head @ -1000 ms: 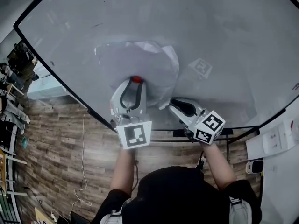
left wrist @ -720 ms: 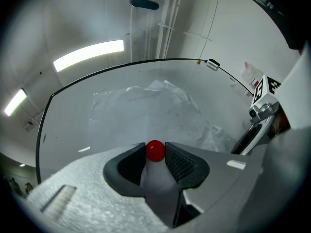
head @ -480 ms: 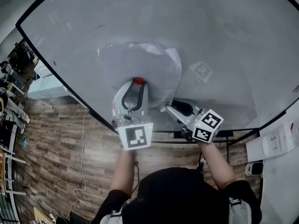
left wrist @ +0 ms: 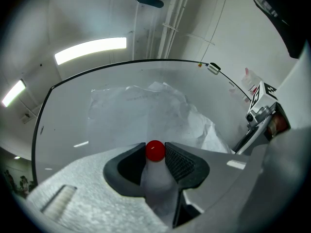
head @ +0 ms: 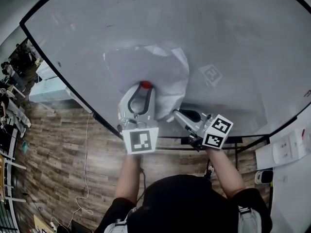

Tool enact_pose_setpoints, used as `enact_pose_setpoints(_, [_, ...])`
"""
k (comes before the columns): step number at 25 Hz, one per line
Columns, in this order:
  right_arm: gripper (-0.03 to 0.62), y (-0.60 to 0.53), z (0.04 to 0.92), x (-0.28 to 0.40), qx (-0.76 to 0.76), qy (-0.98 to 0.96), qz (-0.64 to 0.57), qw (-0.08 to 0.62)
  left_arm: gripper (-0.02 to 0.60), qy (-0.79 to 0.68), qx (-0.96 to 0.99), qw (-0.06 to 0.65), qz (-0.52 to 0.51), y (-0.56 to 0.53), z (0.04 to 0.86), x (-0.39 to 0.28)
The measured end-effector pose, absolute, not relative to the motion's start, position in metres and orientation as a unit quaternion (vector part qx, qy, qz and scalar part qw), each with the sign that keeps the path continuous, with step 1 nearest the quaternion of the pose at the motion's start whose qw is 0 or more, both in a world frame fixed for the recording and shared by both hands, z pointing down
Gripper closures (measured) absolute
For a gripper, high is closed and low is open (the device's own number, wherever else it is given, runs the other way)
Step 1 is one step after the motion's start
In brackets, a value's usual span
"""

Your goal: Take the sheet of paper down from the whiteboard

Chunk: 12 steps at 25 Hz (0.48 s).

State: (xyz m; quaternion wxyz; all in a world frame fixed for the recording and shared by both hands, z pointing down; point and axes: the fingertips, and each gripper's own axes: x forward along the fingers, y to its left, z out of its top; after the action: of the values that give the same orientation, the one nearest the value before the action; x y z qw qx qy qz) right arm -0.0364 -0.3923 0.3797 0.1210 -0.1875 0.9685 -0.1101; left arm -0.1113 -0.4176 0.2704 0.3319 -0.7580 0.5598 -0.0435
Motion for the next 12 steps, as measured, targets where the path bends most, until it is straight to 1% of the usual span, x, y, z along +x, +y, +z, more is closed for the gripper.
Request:
enact_pose_setpoints(8, [0.591,-0.386,0.389,-0.039,-0.187,0.967,-0.128,0.119,0.449,0.561,-0.766,0.31,-0.045,-0.407,0.285,-0.119])
enact_pose_setpoints(12, [0.591,-0.387,0.399,-0.046,-0.191,0.967,-0.133,0.108,0.449,0.571,-0.771,0.28,-0.041,-0.403,0.304,-0.134])
